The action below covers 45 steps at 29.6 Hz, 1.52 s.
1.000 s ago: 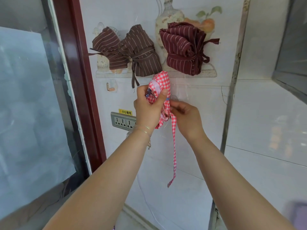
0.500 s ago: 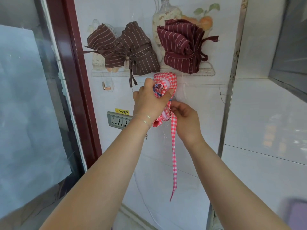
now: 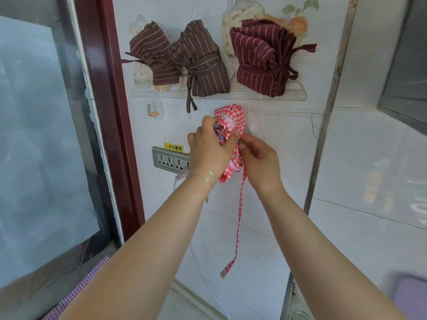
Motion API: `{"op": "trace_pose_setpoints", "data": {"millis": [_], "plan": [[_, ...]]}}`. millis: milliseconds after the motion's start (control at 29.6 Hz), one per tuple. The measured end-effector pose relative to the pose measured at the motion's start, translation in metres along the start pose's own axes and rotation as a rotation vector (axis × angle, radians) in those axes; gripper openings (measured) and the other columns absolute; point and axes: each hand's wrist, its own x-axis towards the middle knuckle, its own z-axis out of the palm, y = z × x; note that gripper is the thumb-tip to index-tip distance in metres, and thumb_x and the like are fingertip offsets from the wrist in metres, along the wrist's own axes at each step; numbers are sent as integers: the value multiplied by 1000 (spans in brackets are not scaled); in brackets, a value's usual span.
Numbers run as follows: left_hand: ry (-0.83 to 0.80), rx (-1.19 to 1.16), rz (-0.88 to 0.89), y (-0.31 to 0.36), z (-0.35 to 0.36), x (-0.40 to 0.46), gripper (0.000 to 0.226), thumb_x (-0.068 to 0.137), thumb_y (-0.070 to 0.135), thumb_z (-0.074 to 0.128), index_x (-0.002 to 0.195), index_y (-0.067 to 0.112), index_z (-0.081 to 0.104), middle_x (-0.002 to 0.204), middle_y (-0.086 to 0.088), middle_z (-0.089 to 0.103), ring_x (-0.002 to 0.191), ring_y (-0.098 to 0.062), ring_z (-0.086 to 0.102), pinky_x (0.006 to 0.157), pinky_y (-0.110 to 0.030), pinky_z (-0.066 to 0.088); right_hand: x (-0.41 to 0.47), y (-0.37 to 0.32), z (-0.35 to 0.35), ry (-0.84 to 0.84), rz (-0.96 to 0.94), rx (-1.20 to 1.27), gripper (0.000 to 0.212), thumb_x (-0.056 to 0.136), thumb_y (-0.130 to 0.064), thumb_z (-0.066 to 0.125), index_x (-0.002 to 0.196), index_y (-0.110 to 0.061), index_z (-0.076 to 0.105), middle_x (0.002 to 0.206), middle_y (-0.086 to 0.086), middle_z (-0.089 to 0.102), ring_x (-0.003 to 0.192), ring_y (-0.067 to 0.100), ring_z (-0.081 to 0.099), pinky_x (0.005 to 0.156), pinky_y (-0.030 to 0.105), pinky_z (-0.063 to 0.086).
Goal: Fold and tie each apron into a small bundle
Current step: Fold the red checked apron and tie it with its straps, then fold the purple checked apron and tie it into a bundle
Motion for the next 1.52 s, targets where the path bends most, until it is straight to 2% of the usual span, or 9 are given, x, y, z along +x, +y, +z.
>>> {"op": "trace_pose_setpoints", "data": {"millis": [203,439,709,979,1080,1182,1283,1384,1519], "plan": [[167,-278,-84,-11,17,-20,35,80,51,64,93,29,40,86,11,48,99,-29,52,79,-45,50,14,-12,-15,-122,-151,-471,32,95,-15,51,122,-27,65,116,-8,68,101,6,63,89,21,49],[163,-430,-133,-25,27,-14,37,66,72,62,86,48,41,100,-6,61,99,-26,60,79,-48,54,21,-8,-11,-94,-244,-673,30,97,-21,47,121,-28,63,120,-3,64,104,14,60,84,31,50],[181,-469,-96,-30,29,-16,40,65,70,65,89,50,42,104,-2,58,102,-24,59,82,-46,53,14,0,-4,55,-295,-945,23,96,-19,49,103,-11,69,101,11,54,67,33,56,53,30,34],[145,-330,27,-34,30,-30,61,74,64,54,117,22,41,111,7,46,114,-22,45,96,-43,44,4,0,-16,-85,-187,-757,33,99,-22,40,126,-25,58,116,5,62,101,23,59,81,33,48],[66,-269,135,-45,19,-39,64,84,58,48,134,19,38,138,-4,39,130,-16,33,110,-30,30,-18,5,-15,94,-158,-563,28,97,-20,44,123,-21,54,103,-2,63,81,11,57,68,27,43],[-25,-263,145,-60,0,-56,56,90,53,48,138,29,34,150,2,27,140,-6,20,110,-12,17,-54,10,-3,188,-510,-595,16,89,-16,46,102,-24,51,81,-5,56,64,7,49,54,21,34],[-76,-303,-12,-81,-30,-79,40,94,43,50,132,33,40,138,14,39,133,-2,32,104,-14,28,-86,23,27,14,-691,-575,13,85,-12,49,94,-21,50,74,-3,58,61,8,49,51,21,36],[-101,-280,-263,-123,-71,-112,20,99,29,48,117,26,54,114,20,52,117,-3,47,88,-2,32,-117,40,69,-229,-462,-542,13,87,-14,51,96,-19,58,74,-22,50,58,7,48,51,24,40],[-136,-142,-489,-176,-120,-157,16,99,22,46,108,22,60,102,17,59,99,2,55,88,-16,43,-146,61,119,-597,-102,-531,14,93,-18,51,104,-24,58,60,-17,45,54,4,45,58,22,40]]}}
